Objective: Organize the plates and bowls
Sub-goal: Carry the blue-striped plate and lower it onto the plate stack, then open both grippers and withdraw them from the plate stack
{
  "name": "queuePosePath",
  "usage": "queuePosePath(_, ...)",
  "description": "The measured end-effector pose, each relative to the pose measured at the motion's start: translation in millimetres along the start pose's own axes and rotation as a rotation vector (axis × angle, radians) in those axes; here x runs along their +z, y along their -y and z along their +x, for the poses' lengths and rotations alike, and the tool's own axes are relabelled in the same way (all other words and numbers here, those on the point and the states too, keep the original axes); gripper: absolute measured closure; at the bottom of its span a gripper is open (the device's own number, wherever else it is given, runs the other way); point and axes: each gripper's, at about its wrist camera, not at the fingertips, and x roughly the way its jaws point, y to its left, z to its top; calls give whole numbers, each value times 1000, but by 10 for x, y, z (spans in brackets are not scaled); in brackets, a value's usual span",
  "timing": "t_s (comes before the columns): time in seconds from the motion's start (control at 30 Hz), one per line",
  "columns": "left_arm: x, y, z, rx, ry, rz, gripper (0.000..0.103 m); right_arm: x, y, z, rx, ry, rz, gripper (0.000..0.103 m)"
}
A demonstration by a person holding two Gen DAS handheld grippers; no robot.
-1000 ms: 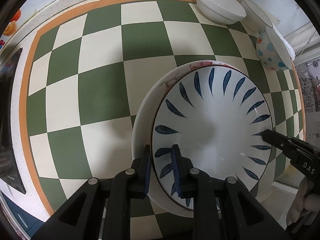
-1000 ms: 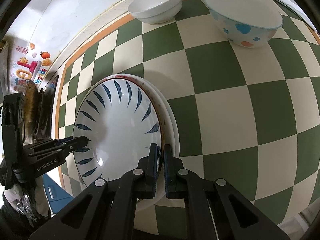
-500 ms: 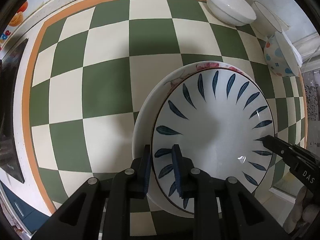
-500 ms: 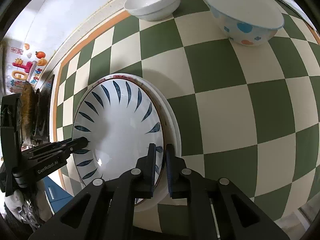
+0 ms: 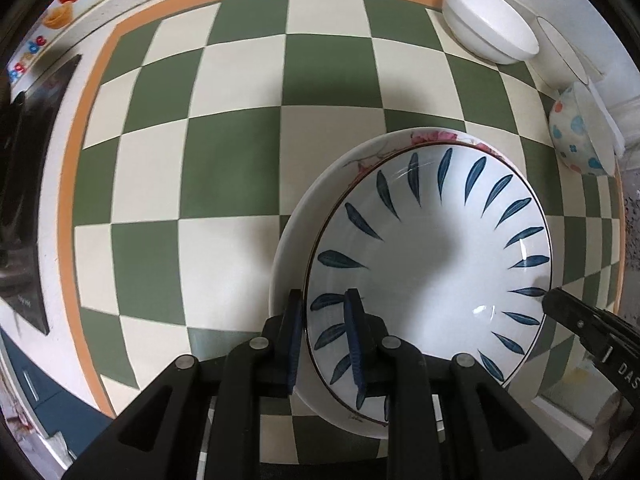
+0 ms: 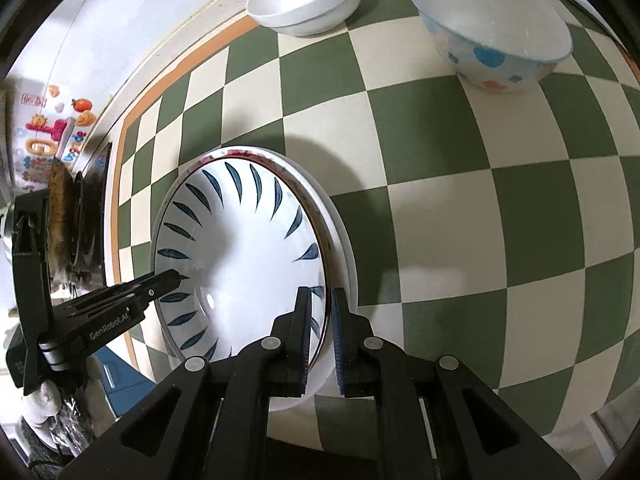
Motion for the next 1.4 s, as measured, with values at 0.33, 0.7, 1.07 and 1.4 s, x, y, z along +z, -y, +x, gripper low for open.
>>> queuePosePath(0.33,-461,152,-577,16,116,-25,85,-247,-299,-518,-52,62,-134,80)
queuePosePath(0.7,-1011,150,-1449,-10,273,57,60,-921,-771,-1442,-92,232,-200,28)
queuePosePath(1.07,-1451,36,-1959,-22,402,100,13,-1570,-1077,-1940,-152,347,-191,9)
queuePosePath(1.4,-1694,33,-2136,-67,427,102,6,-1862,-1061,-2173,-169,398,-154,7)
